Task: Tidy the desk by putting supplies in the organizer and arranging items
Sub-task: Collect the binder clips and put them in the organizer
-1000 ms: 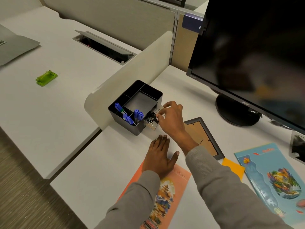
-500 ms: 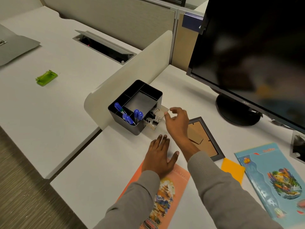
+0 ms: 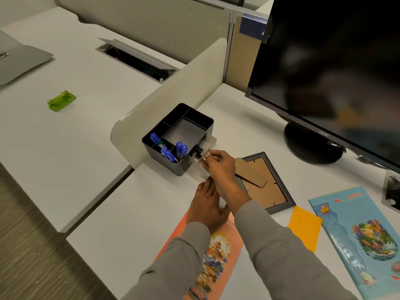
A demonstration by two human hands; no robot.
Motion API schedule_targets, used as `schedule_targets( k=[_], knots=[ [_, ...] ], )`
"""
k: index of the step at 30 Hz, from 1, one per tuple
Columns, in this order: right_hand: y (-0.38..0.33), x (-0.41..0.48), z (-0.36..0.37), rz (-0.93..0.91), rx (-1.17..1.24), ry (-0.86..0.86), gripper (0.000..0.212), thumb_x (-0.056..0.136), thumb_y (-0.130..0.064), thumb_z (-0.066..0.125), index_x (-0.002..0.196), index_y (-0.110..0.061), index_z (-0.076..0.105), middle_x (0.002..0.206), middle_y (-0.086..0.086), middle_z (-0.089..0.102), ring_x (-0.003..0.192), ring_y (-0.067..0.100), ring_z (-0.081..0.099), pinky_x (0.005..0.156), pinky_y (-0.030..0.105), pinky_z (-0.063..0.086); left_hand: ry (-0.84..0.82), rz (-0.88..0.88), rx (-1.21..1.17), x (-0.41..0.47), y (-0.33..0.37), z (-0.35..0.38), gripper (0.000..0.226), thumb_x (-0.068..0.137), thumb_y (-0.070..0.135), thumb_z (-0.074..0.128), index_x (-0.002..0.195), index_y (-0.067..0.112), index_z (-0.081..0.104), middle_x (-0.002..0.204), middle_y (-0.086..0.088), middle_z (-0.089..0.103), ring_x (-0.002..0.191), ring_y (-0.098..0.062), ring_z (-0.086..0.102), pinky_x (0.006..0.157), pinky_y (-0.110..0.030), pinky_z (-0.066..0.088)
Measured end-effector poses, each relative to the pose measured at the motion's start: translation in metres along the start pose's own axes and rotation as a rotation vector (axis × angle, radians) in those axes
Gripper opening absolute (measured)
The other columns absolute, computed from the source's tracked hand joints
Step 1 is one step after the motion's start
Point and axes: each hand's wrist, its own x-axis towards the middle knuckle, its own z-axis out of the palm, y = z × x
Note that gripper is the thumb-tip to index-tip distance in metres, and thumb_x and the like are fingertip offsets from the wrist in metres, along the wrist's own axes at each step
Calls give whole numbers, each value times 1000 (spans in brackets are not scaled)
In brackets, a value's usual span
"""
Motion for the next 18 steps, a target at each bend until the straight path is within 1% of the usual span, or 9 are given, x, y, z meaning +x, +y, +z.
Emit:
schedule_targets(
  k=[3,4,5,7,10,12,13,16,18],
  knots=[
    [-4,2,10,10,-1,-10,24,93,-12,68,117,-11,65,106,6,70,93,17,71,82,30,61,-40,-7,49,2,-3,5,81,90,67,20,153,17,31,158,-2,36,149,-19,23,122,-30,0],
    [-5,3,12,13,-2,-14,25,93,-11,67,118,-10,65,105,7,70,93,18,72,84,33,61,-62,-4,72,3,-5,7,85,89,71,12,153,17,30,158,-3,35,150,-18,23,124,-32,2],
    [-4,5,15,20,-10,-18,25,93,-10,67,118,-10,65,106,7,71,93,18,72,86,35,61,-82,1,87,4,-6,8,94,86,75,-2,154,18,29,159,-3,33,150,-19,22,125,-35,3],
    [-3,9,20,27,-33,-26,26,93,-7,66,119,-10,66,107,8,71,95,20,72,88,38,60,-108,6,88,5,-8,12,119,70,80,-28,154,18,27,160,-4,30,150,-20,21,125,-37,4],
    [-3,13,28,17,-70,-36,28,90,-2,67,117,-12,68,109,8,71,99,24,71,91,44,59,-89,1,66,5,-5,8,131,59,81,-37,155,18,26,161,-3,29,151,-20,20,125,-36,1],
    [-3,15,31,15,-85,-36,30,89,0,67,115,-13,69,108,7,71,101,23,70,92,43,58,-111,-3,49,4,-3,2,130,60,81,-36,155,17,26,161,-5,28,151,-21,20,121,-34,-4],
    [-3,15,32,9,-95,-37,30,88,0,67,115,-14,68,108,7,72,101,23,70,93,42,58,-119,-5,48,3,-2,0,123,65,79,-31,155,16,26,161,-6,28,151,-22,19,119,-33,-7],
    [-2,14,35,-23,-128,-27,31,90,-4,65,119,-15,67,110,7,72,103,22,68,96,37,57,-152,-1,58,3,-1,-3,103,71,65,-5,155,15,27,160,-8,29,151,-25,21,114,-33,-13],
    [0,12,35,-45,-147,-20,32,93,-4,61,123,-15,67,114,6,70,105,22,66,96,33,56,-160,12,90,3,-3,-1,86,84,62,9,156,17,26,161,-7,29,151,-25,20,112,-36,-17]
  ],
)
